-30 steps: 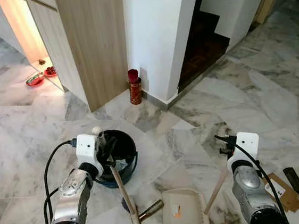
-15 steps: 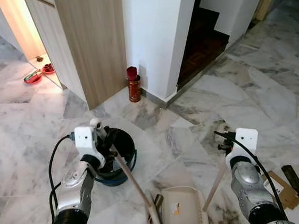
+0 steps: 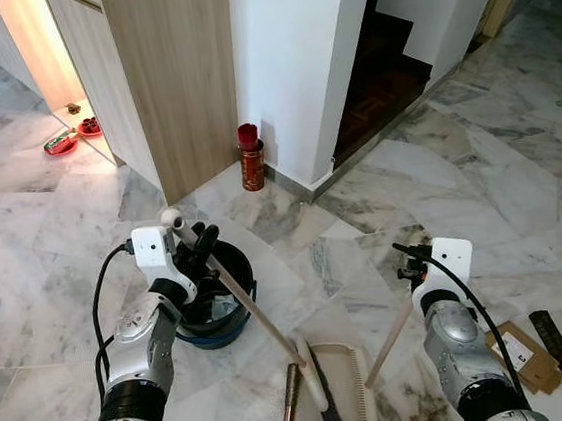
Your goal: Sweep floor
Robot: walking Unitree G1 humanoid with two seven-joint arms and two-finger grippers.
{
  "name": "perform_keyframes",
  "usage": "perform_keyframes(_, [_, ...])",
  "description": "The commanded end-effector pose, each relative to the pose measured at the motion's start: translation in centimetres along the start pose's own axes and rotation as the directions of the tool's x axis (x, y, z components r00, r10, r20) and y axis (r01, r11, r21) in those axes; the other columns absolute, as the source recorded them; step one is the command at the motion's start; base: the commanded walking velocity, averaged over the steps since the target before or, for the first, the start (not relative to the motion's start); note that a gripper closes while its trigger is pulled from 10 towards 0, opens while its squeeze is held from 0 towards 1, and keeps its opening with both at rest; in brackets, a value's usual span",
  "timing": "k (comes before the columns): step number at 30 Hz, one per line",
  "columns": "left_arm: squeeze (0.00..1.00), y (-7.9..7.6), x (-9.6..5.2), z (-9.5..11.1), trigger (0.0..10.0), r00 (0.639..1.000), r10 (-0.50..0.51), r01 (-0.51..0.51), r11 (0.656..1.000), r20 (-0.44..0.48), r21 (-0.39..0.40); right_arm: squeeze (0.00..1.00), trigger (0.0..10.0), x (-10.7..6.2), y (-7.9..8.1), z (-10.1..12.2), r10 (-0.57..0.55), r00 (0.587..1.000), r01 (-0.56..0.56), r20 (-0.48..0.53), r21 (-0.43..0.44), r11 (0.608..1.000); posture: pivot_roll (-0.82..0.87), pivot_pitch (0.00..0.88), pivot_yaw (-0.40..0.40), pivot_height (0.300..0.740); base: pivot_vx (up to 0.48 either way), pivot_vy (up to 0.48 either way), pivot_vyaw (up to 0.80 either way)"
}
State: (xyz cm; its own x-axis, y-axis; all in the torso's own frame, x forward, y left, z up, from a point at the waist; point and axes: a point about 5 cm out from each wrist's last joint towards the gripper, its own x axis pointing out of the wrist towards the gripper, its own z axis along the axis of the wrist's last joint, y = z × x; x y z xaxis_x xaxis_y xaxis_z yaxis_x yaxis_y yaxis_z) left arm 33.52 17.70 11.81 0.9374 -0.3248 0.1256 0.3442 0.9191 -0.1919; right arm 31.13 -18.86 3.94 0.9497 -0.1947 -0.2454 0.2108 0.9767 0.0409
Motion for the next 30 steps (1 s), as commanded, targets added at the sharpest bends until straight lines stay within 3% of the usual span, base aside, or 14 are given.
perform_keyframes(1, [0.00, -0.2, -0.2, 2.3, 10.0, 0.997, -0.041, 0.036, 0.997, 0.067, 0.067, 0.00, 10.0, 0.2, -0.2, 0.4, -0.001, 1.000, 0.001, 0.017, 0.002, 1.000, 0.11, 0.059, -0.108, 0.740, 0.000, 0.000, 0.00])
perform_keyframes(2, [0.00, -0.2, -0.4, 2.5, 10.0, 0.997, -0.046, 0.041, 0.995, 0.060, 0.091, 0.00, 10.0, 0.2, -0.2, 0.4, -0.002, 1.000, 0.002, 0.016, 0.002, 1.000, 0.11, 0.059, -0.108, 0.740, 0.000, 0.000, 0.00])
perform_keyframes(3, [0.00, 0.2, -1.1, 2.8, 10.0, 0.998, -0.053, 0.046, 0.985, 0.039, 0.167, 0.00, 10.0, 0.2, -0.2, 0.3, -0.002, 1.000, 0.002, 0.015, 0.001, 1.000, 0.11, 0.062, -0.108, 0.740, 0.000, 0.000, 0.00])
perform_keyframes(9, [0.00, 2.0, -3.3, 3.4, 10.0, 0.999, -0.008, 0.020, 0.946, -0.038, 0.323, 0.00, 10.0, 0.1, -0.3, 0.4, -0.003, 1.000, 0.003, 0.016, 0.002, 1.000, 0.11, 0.078, -0.111, 0.740, 0.000, 0.000, 0.00])
perform_keyframes(10, [0.00, 2.0, -3.3, 3.4, 10.0, 0.999, -0.008, 0.020, 0.946, -0.038, 0.323, 0.00, 10.0, 0.1, -0.3, 0.4, -0.003, 1.000, 0.003, 0.016, 0.002, 1.000, 0.11, 0.078, -0.111, 0.740, 0.000, 0.000, 0.00])
perform_keyframes(13, [0.00, 1.7, -5.0, 1.3, 10.0, 0.982, -0.047, 0.099, 0.953, -0.185, 0.285, 0.00, 10.0, 0.1, -0.3, 0.1, 0.001, 1.000, -0.001, 0.006, -0.005, 1.000, 0.11, 0.087, -0.121, 0.740, 0.000, 0.000, 0.00])
perform_keyframes(18, [0.00, 0.4, -5.3, -1.3, 10.0, 0.956, -0.093, 0.164, 0.956, -0.278, 0.242, 0.00, 10.0, 0.2, -0.4, 0.4, 0.001, 1.000, -0.001, 0.012, -0.009, 1.000, 0.10, 0.090, -0.125, 0.740, 0.000, 0.000, 0.00])
perform_keyframes(23, [0.00, -0.8, -4.3, -2.1, 10.0, 0.956, -0.116, 0.171, 0.966, -0.269, 0.193, 0.00, 10.0, 0.2, -0.7, 0.5, -0.002, 1.000, 0.002, 0.017, -0.016, 1.000, 0.09, 0.095, -0.135, 0.740, 0.000, 0.000, 0.00])
perform_keyframes(30, [0.00, -1.2, -3.1, -2.2, 10.0, 0.964, -0.117, 0.160, 0.972, -0.240, 0.171, 0.00, 10.0, 0.2, -0.8, 0.6, 0.005, 1.000, -0.005, 0.020, -0.013, 1.000, 0.08, 0.101, -0.137, 0.740, 0.000, 0.000, 0.00])
